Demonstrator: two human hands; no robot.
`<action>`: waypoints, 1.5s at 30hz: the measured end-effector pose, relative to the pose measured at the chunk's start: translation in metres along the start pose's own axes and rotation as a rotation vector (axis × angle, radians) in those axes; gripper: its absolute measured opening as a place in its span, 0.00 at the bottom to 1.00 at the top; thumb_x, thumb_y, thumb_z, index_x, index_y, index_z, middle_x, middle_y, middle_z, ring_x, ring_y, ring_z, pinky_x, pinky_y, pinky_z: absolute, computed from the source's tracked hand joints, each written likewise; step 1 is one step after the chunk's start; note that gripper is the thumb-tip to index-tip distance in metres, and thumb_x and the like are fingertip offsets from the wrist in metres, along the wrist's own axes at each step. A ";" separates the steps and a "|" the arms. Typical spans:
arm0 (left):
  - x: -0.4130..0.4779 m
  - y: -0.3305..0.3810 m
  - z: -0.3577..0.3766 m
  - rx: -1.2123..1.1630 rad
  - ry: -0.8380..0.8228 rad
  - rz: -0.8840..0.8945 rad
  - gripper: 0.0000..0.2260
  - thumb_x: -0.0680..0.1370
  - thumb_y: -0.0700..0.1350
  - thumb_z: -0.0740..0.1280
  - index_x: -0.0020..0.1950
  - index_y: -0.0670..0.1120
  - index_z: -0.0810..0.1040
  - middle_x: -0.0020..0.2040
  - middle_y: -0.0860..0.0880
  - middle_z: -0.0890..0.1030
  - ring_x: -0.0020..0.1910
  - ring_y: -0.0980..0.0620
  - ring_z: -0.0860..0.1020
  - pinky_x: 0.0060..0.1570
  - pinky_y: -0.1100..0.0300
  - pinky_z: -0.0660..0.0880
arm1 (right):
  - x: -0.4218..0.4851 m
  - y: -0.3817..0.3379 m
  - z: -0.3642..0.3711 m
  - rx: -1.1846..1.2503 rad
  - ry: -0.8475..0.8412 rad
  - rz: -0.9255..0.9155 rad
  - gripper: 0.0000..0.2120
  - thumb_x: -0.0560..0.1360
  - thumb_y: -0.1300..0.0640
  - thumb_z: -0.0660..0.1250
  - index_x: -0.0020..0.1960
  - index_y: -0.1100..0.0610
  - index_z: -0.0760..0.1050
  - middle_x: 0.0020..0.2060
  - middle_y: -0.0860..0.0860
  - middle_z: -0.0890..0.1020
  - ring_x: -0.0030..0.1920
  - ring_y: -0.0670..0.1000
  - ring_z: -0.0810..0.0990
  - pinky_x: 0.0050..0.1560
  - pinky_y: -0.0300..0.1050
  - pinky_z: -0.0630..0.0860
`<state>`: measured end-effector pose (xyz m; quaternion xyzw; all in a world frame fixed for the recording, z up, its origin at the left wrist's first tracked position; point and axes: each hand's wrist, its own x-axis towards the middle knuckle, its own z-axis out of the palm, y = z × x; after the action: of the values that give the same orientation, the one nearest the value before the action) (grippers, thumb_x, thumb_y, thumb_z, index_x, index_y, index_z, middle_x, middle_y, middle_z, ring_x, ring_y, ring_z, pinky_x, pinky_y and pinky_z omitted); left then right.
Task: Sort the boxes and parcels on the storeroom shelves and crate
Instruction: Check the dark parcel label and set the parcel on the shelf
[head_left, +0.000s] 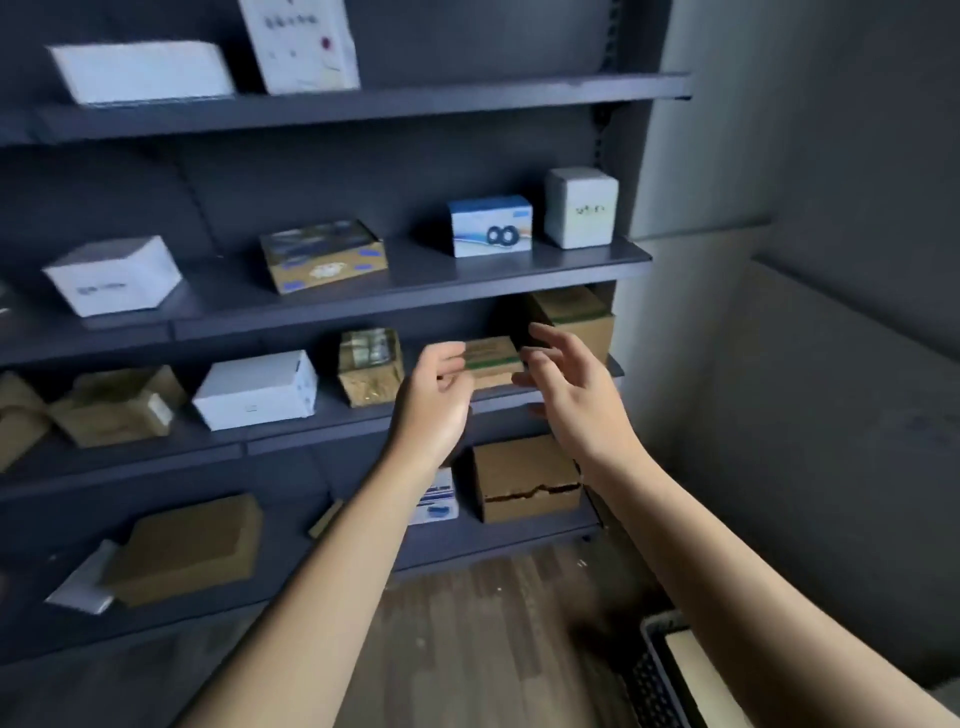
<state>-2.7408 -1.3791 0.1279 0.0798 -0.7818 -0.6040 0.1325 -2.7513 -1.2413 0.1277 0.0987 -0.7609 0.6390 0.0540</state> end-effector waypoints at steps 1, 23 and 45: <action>0.000 0.001 -0.031 -0.005 0.029 0.012 0.15 0.81 0.37 0.60 0.67 0.46 0.72 0.60 0.50 0.76 0.53 0.57 0.76 0.58 0.59 0.75 | 0.000 -0.013 0.027 0.015 -0.024 -0.027 0.16 0.82 0.55 0.59 0.70 0.52 0.70 0.57 0.49 0.80 0.52 0.44 0.82 0.51 0.47 0.81; 0.030 -0.001 -0.574 -0.040 0.515 0.188 0.11 0.80 0.36 0.62 0.60 0.47 0.74 0.59 0.49 0.76 0.57 0.49 0.77 0.52 0.51 0.79 | -0.003 -0.239 0.522 0.316 -0.396 -0.263 0.13 0.82 0.56 0.59 0.66 0.48 0.71 0.56 0.49 0.80 0.53 0.47 0.82 0.49 0.40 0.79; 0.288 -0.011 -0.867 0.028 0.594 0.325 0.10 0.80 0.36 0.59 0.57 0.47 0.73 0.57 0.45 0.75 0.56 0.46 0.78 0.47 0.57 0.79 | 0.227 -0.340 0.853 0.288 -0.310 -0.419 0.11 0.80 0.60 0.61 0.61 0.51 0.73 0.53 0.51 0.81 0.57 0.53 0.80 0.63 0.58 0.74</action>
<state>-2.7520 -2.2645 0.3534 0.1285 -0.7198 -0.5147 0.4477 -2.8602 -2.1543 0.3502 0.3567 -0.6248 0.6925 0.0532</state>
